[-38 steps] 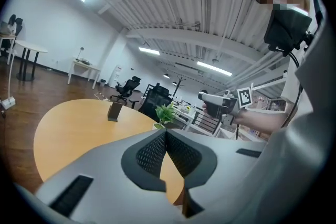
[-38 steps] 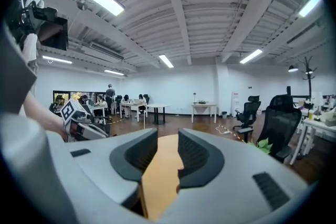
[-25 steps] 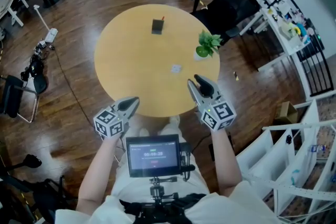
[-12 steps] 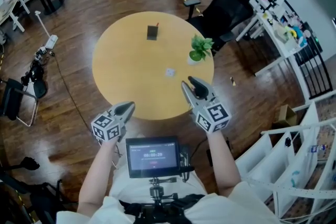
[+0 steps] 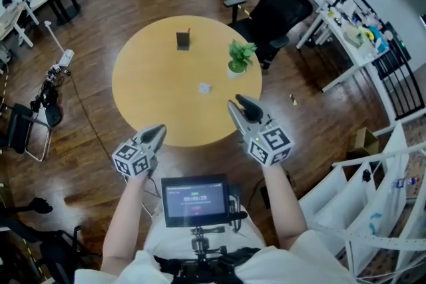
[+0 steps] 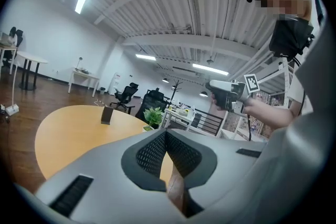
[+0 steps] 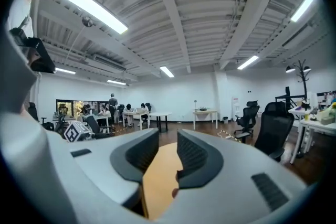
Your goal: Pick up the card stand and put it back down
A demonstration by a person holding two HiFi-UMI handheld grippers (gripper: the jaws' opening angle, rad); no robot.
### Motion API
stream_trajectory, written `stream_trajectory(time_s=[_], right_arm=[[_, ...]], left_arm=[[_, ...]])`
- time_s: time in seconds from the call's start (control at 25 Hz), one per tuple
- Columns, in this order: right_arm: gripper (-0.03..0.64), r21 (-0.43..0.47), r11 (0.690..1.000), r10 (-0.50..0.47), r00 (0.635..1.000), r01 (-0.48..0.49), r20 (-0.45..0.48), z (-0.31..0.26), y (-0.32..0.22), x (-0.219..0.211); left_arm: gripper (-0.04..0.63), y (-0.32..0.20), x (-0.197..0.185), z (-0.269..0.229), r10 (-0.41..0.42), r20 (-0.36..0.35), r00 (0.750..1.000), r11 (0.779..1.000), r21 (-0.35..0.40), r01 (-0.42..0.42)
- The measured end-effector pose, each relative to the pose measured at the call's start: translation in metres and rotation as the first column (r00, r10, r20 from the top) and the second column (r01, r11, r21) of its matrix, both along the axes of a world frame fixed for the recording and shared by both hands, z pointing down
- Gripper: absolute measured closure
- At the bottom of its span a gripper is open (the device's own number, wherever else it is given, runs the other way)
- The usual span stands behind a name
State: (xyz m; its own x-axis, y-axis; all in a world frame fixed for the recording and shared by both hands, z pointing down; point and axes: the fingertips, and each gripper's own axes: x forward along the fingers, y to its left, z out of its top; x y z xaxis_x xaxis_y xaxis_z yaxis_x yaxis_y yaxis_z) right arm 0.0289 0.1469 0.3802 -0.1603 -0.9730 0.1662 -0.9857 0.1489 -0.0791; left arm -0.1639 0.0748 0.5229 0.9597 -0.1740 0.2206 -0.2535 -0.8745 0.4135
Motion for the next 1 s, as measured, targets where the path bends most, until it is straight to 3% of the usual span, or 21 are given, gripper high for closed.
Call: stream_trajectory(time_s=[0.08, 0.28, 0.44, 0.6, 1.0], right_arm=[[0.499, -0.009, 1.0, -0.014, 1.0, 0.014, 0.027, 0.0, 0.014, -0.001], [0.499, 0.077, 0.996, 0.039, 0.995, -0.046, 0.087, -0.027, 0.034, 0.024], [0.499, 0.023, 1.0, 0.01, 0.998, -0.011, 0.061, -0.004, 0.068, 0.02], [0.499, -0.005, 0.999, -0.053, 0.994, 0.054, 0.097, 0.011, 0.097, 0.001], [0.499, 0.146, 0.985, -0.112, 0.982, 0.089, 0.153, -0.042, 0.133, -0.01]], left_arm=[[0.595, 0.015, 0.003, -0.003, -0.009, 0.0, 1.0, 1.0, -0.001, 0.009], [0.595, 0.053, 0.009, 0.001, -0.028, 0.024, 0.999, 1.0, 0.0, 0.028], [0.595, 0.085, 0.002, -0.004, -0.053, 0.031, 0.998, 0.999, 0.004, 0.053], [0.595, 0.1, -0.009, -0.014, -0.089, 0.021, 0.996, 0.996, 0.014, 0.089], [0.595, 0.132, -0.037, -0.011, -0.181, 0.017, 0.983, 0.983, 0.004, 0.181]])
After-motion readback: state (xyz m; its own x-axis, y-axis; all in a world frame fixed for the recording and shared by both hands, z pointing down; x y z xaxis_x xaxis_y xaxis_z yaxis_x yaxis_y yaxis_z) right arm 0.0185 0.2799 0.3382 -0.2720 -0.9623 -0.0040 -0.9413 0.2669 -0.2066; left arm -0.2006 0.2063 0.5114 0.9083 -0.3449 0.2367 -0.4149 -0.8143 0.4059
